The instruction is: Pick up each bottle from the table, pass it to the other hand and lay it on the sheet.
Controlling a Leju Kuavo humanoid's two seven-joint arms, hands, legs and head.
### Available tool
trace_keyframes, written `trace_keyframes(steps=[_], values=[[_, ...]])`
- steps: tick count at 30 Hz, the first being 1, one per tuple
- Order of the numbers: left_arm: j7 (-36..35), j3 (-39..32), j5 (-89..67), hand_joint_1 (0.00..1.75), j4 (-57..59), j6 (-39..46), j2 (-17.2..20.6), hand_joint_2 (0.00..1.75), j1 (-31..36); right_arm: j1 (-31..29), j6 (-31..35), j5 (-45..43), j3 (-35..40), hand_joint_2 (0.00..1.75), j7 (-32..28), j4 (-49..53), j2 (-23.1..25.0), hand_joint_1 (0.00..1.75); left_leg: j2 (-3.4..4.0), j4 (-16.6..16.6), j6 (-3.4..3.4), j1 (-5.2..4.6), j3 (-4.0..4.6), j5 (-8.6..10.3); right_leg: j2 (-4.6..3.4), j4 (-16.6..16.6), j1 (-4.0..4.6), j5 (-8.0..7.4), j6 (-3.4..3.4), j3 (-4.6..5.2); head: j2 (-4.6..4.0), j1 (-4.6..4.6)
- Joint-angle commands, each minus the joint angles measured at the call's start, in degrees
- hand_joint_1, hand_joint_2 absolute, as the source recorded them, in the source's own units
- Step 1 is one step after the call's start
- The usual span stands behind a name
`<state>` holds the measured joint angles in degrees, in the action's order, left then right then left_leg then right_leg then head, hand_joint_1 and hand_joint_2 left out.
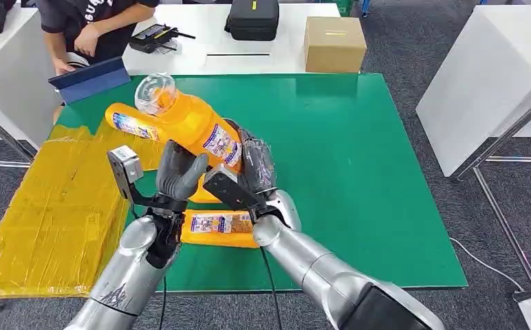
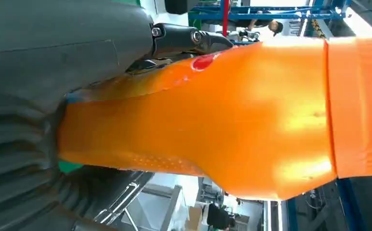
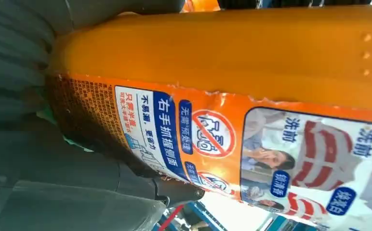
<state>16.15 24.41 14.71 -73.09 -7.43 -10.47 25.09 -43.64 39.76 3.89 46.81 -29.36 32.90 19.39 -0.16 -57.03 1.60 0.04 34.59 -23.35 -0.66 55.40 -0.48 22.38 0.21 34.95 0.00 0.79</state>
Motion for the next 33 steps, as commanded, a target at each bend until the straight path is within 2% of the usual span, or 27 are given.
trace_keyframes(steps=[1,14,23,24,28,29,30,33], values=[[0.8,1.6,-0.2,0.00,5.9,-0.3,-1.1,1.75,5.4,-0.2,-1.7,1.5,14.1,1.75,2.0,-4.1,0.6,1.75,-0.18,0.0,-0.14,0.01,-0.34,-0.17,0.26,0.0,0.02,0.23,-0.03,-0.41,0.00,0.00],[0.8,0.0,-0.7,0.00,4.7,0.4,-1.7,1.75,4.5,0.2,-4.9,2.0,21.3,1.75,5.8,-2.7,0.6,1.75,-0.14,0.0,-0.11,0.06,-0.17,-0.10,0.22,0.0,0.06,0.15,-0.03,-0.23,0.00,0.00],[0.8,-0.5,-0.8,0.00,2.9,0.8,-1.6,1.75,3.9,0.5,-4.9,0.8,24.3,1.75,7.4,-0.6,0.6,1.75,-0.09,0.0,-0.10,0.05,-0.10,-0.10,0.17,0.0,0.06,0.14,-0.03,-0.15,0.00,0.00],[0.8,-0.4,-0.7,0.49,3.0,0.9,-1.6,1.75,3.9,0.4,-4.8,0.7,24.5,1.75,7.6,-0.2,0.6,1.75,-0.15,-0.1,-0.13,0.03,-0.21,-0.16,0.25,0.0,0.03,0.23,-0.04,-0.26,0.00,-0.02],[0.8,-0.4,-0.7,0.49,3.0,0.9,-1.6,1.75,3.9,0.4,-4.7,0.7,24.6,1.75,7.9,0.0,0.6,1.75,-0.14,-0.1,-0.11,0.05,-0.11,-0.11,0.22,0.0,0.06,0.16,-0.03,-0.16,0.00,-0.02],[0.8,-0.4,-0.6,1.69,3.0,1.0,-1.6,1.75,3.9,0.4,-4.7,0.7,24.8,1.75,8.1,0.2,0.6,1.75,-0.16,-0.1,-0.13,0.05,-0.17,-0.15,0.25,0.1,0.05,0.21,-0.04,-0.23,0.00,-0.02],[1.0,-0.4,-0.2,1.75,2.9,0.9,-1.6,1.75,3.7,0.4,-4.7,0.6,24.9,1.75,8.2,0.4,0.6,1.75,-0.12,0.0,-0.10,0.05,-0.05,-0.07,0.19,0.0,0.05,0.12,-0.03,-0.10,0.00,0.00],[1.3,0.1,0.3,1.75,1.6,0.8,-1.2,1.75,2.7,0.6,-4.7,0.3,25.0,1.75,8.6,0.8,0.6,1.75,-0.09,0.0,-0.09,0.04,-0.08,-0.08,0.16,0.0,0.05,0.13,-0.03,-0.12,0.00,-0.02]])
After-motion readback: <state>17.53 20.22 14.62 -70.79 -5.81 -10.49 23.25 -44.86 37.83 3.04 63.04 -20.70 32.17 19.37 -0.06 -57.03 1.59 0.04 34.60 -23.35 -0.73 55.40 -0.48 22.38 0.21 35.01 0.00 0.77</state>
